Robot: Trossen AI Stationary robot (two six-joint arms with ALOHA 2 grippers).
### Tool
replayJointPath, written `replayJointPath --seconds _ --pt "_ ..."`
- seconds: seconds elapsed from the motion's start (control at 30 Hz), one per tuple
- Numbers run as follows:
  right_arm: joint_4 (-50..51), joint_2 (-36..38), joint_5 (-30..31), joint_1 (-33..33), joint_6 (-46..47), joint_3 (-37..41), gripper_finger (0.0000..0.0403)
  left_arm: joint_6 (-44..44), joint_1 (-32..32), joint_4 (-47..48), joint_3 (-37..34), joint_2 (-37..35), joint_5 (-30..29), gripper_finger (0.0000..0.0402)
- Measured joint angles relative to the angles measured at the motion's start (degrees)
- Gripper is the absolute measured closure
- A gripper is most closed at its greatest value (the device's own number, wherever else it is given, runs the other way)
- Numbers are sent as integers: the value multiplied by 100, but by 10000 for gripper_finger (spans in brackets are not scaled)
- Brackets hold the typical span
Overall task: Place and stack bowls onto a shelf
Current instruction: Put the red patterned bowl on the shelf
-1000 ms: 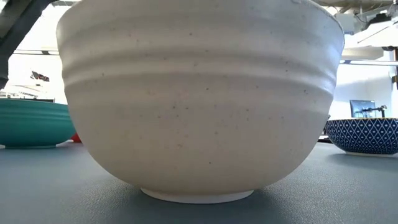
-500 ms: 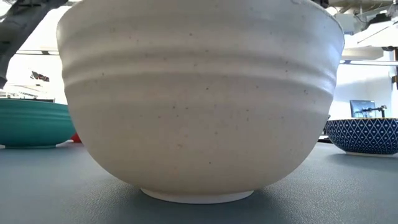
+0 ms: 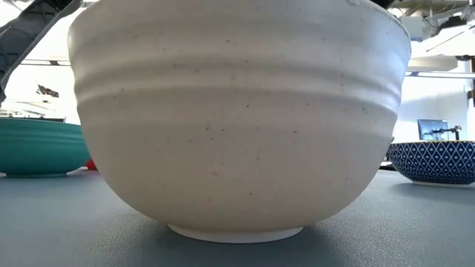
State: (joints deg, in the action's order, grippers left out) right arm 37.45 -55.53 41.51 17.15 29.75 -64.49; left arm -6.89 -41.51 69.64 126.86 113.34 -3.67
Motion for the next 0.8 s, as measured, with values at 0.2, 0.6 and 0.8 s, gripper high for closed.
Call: replayJointPath --seconds 0.2,0.6,0.8 --pt "496 -2 -106 -165 527 1 161 48 -284 -441 -551 -56 394 401" --pt "769 -4 -106 -267 951 4 161 37 -397 -1466 -1910 -576 635 401" --pt "669 -4 -107 -182 947 4 161 -133 -230 -1591 -2026 -852 511 401"
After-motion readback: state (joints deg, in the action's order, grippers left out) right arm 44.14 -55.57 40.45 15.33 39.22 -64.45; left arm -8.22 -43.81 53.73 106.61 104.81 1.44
